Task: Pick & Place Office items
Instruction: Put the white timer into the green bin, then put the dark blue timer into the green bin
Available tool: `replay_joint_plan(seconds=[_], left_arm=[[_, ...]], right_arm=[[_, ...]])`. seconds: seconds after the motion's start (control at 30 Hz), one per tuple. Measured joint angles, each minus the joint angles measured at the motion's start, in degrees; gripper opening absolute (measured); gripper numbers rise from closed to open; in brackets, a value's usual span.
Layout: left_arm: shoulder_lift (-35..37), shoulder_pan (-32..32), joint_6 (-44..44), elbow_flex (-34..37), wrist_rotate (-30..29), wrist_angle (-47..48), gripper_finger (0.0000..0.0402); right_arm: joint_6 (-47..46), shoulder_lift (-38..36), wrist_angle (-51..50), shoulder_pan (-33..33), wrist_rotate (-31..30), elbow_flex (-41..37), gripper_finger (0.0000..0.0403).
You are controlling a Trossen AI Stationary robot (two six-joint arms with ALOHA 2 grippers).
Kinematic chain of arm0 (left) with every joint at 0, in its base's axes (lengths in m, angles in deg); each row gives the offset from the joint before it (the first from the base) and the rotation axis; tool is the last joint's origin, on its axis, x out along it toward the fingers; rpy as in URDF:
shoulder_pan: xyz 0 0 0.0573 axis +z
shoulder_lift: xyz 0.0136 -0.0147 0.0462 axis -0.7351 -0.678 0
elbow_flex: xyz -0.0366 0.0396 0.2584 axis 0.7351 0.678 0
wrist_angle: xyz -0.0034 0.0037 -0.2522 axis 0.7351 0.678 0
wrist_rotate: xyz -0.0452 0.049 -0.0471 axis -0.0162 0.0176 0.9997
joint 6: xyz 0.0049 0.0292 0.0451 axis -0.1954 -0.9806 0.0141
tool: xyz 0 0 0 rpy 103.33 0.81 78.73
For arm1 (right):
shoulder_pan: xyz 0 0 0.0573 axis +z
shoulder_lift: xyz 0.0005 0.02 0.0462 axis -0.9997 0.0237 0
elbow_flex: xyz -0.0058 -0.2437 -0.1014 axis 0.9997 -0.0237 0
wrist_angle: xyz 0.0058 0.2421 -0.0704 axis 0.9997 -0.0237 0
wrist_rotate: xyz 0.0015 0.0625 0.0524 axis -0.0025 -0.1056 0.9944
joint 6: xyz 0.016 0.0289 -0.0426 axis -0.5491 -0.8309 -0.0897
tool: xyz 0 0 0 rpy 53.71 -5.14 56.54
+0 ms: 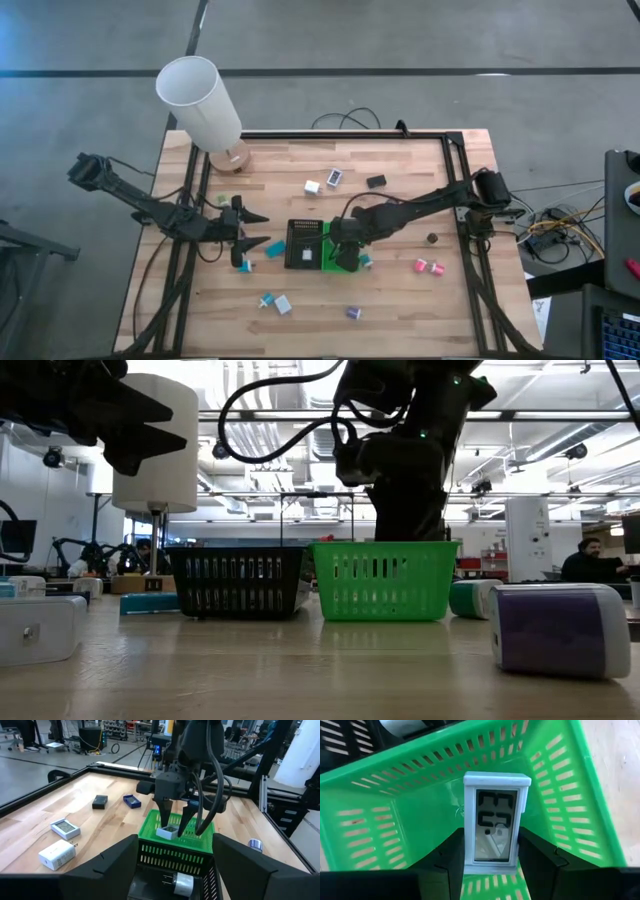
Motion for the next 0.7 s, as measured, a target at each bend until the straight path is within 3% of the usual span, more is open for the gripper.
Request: replay_joint_plan(seconds=[0.1,0.33,0.57,0.7], left_arm=[[0.00,0.00,-0.01,0.00,-0.01,0.00,0.0261],[0.00,0.00,-0.01,0.00,-0.01,0.25,0.0261],[0.00,0.00,0.20,0.00,-0.01,0.26,0.0261],[0.00,0.02,0.15,0.00,-0.01,0.25,0.0261]], right_arm=[[0.02,-0.19,0.24,0.00,-0.13,0.00,0.0151],[0.02,-0.19,0.25,0.04,-0.13,-0.02,0.0227],[0.48,-0.35,0.26,0.04,-1.23,-0.02,0.0229],[2.23,-2.65,-2.57,0.16,-6.73,-0.06,0.0223]])
